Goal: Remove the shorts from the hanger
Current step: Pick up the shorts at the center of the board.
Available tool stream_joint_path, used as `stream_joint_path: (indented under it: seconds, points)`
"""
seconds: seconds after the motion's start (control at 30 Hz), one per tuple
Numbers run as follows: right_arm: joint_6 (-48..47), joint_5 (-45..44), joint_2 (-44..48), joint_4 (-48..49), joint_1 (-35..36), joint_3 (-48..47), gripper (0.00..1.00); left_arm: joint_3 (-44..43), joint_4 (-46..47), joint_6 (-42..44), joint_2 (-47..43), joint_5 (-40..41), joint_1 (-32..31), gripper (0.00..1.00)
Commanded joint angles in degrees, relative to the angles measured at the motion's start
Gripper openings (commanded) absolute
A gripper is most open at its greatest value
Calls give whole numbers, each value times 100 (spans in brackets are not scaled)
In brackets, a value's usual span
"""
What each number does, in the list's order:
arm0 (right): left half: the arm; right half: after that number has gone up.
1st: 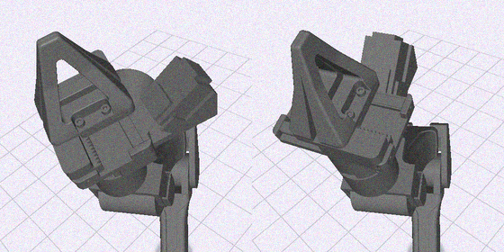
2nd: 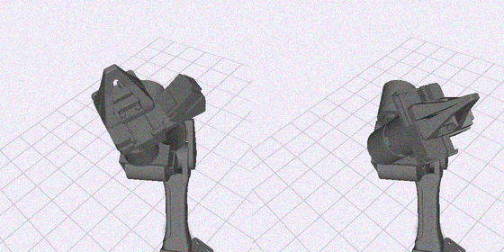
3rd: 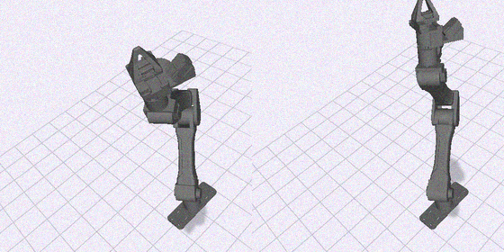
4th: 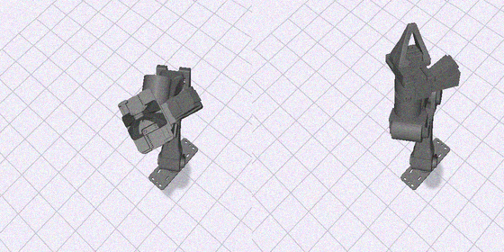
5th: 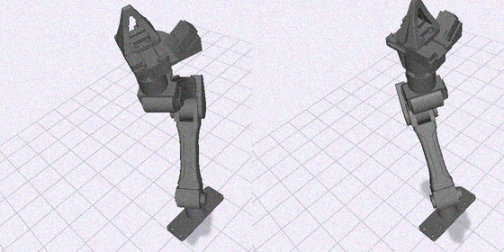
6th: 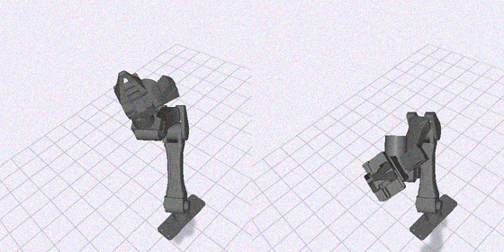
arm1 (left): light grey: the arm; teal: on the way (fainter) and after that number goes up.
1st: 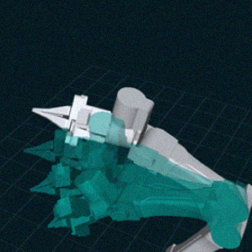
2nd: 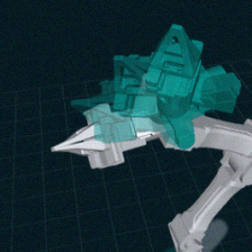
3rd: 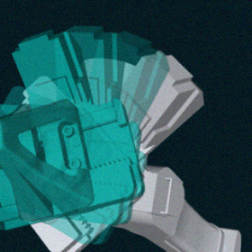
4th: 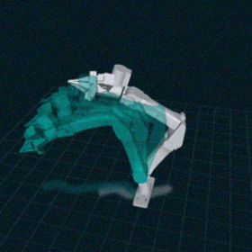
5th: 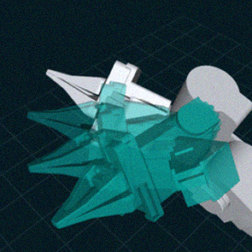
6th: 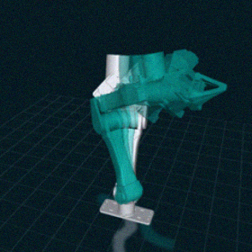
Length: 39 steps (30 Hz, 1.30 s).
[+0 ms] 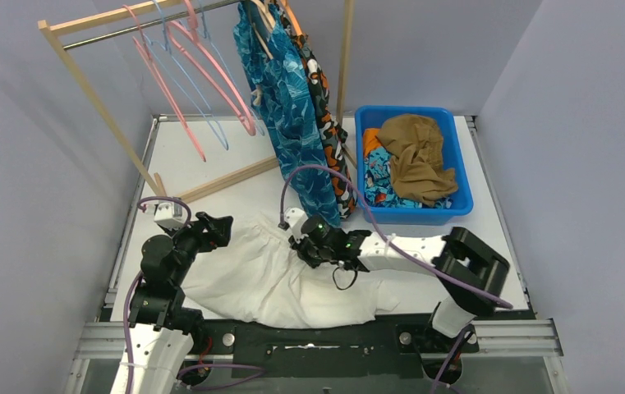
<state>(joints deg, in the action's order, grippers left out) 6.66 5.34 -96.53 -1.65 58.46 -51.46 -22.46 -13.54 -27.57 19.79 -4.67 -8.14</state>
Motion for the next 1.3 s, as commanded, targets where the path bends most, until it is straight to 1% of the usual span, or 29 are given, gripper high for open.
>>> stream_joint_path:
  seconds: [0.0,0.07,0.23,0.3,0.33,0.37,0.43,0.53,0.57,0.63,0.7,0.77,0.83,0.87,0.97,1.0,1.1,1.17,1.2,1.27]
  points:
    - [-516,-954,1392,108,2,166,0,-268,227,78,-8,-56,41,80]
    - [-657,-1159,2045,35,-76,344,0,-268,229,77,-28,-50,43,80]
    - [-1433,-1123,3666,-34,-189,683,0,-252,246,69,-38,-78,40,80]
    - [-1514,-989,4080,1,-207,728,0,-250,263,70,-37,-96,41,80]
    - [-1522,-753,4175,-17,-227,693,1,-244,269,68,-37,-108,41,80]
    - [-1527,-531,4173,-64,-229,641,1,-242,271,68,-37,-106,41,80]
    - [-1302,26,3875,-140,-187,473,3,-242,272,68,-37,-106,50,80]
    - [-872,786,2987,-174,80,275,10,-249,260,68,-35,-91,50,80]
    - [-762,812,2596,-171,286,229,11,-250,253,68,-31,-79,47,80]
    - [-453,782,2138,-32,507,202,13,-257,239,68,-29,-64,41,80]
    - [-22,848,1890,176,549,259,20,-254,238,74,-19,-55,45,80]
    - [276,854,1838,283,553,343,24,-256,238,68,-6,-70,41,80]
    - [425,612,1901,213,553,381,45,-250,251,68,-2,-92,41,80]
    - [498,432,1956,126,552,387,53,-250,255,68,-2,-92,41,80]
    - [576,-169,2266,-86,551,449,68,-250,255,68,-9,-94,41,80]
    - [649,-458,2391,-128,550,474,74,-250,255,72,-10,-89,41,80]
    - [1078,-1571,2700,-409,532,492,84,-242,257,68,-19,-93,42,80]
    - [1428,-2062,2843,-559,505,544,93,-242,255,68,-19,-93,45,80]
    - [1704,-2313,2883,-692,493,538,95,-242,255,68,-19,-96,41,80]
    - [2282,-2674,2931,-924,464,539,97,-242,256,72,-13,-92,41,80]
